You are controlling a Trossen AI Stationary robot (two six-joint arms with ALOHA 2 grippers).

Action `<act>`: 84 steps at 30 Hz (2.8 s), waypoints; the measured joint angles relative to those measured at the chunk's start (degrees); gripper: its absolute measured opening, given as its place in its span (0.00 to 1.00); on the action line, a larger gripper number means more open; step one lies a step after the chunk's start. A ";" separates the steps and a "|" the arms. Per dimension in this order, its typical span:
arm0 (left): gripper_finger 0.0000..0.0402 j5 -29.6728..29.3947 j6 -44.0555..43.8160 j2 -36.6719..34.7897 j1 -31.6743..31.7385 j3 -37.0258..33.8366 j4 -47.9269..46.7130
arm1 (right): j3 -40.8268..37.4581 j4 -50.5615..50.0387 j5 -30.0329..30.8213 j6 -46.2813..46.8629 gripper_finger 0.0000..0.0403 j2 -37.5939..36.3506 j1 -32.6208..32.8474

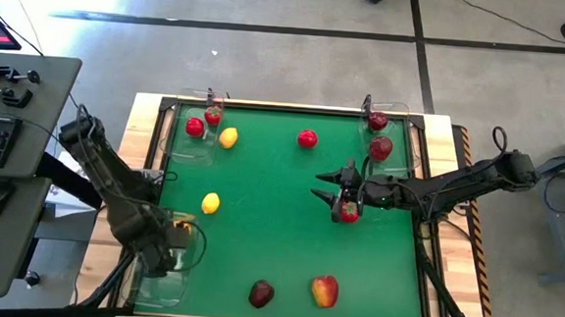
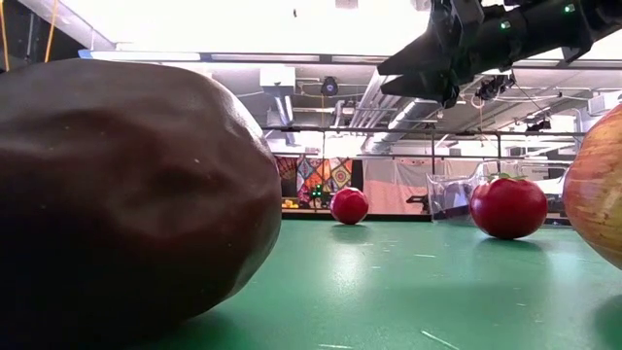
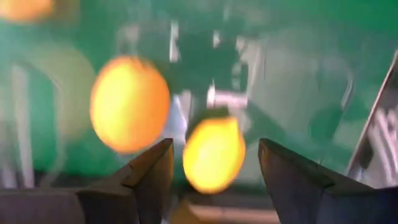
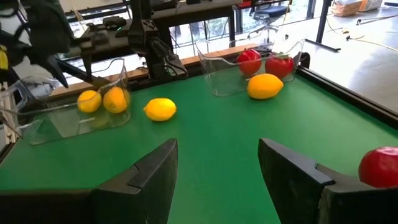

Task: Sort produce into baskets
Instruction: Put the apple into the top right bin

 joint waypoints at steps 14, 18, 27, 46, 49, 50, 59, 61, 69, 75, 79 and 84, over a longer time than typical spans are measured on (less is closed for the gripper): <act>0.25 -27.55 18.48 -3.07 -0.81 1.12 16.62 | -0.02 -0.29 0.00 0.02 0.54 0.02 0.02; 0.15 -24.88 25.60 -1.27 1.82 1.10 24.81 | 0.00 -0.30 0.00 0.73 0.54 0.02 0.00; 0.01 -28.54 46.80 1.36 6.57 -4.79 48.76 | 0.00 -0.75 -10.29 1.53 0.52 2.31 1.34; 0.00 -19.47 60.83 1.27 18.34 -17.53 80.79 | 28.09 -46.49 7.41 9.70 0.49 12.50 27.78; 0.00 -19.55 60.83 1.27 18.43 -17.53 80.81 | 36.27 -55.77 7.15 17.75 0.62 19.41 30.64; 0.00 -19.56 60.83 1.28 18.41 -17.53 80.79 | 39.11 -59.17 6.58 20.15 0.66 21.78 31.36; 0.00 -19.58 60.33 1.31 18.38 -17.53 80.53 | 62.65 -84.10 2.08 32.76 0.91 41.11 35.44; 0.00 -19.59 60.17 1.31 18.38 -17.53 80.39 | 66.51 -89.00 -0.07 34.02 0.94 44.32 35.50; 0.00 -19.61 60.13 1.31 18.38 -17.53 80.22 | 75.20 -95.58 -3.61 34.61 0.97 52.44 35.75; 0.00 -19.63 59.56 1.31 18.38 -17.51 80.20 | 74.80 -96.36 -5.06 34.59 0.97 53.99 35.73; 0.00 -19.61 59.54 1.31 18.38 -17.51 80.20 | 72.95 -96.51 -6.88 34.59 0.97 54.10 35.73; 0.00 -19.60 59.54 1.31 18.38 -17.51 80.22 | 72.24 -96.47 -7.17 34.57 0.97 54.10 35.70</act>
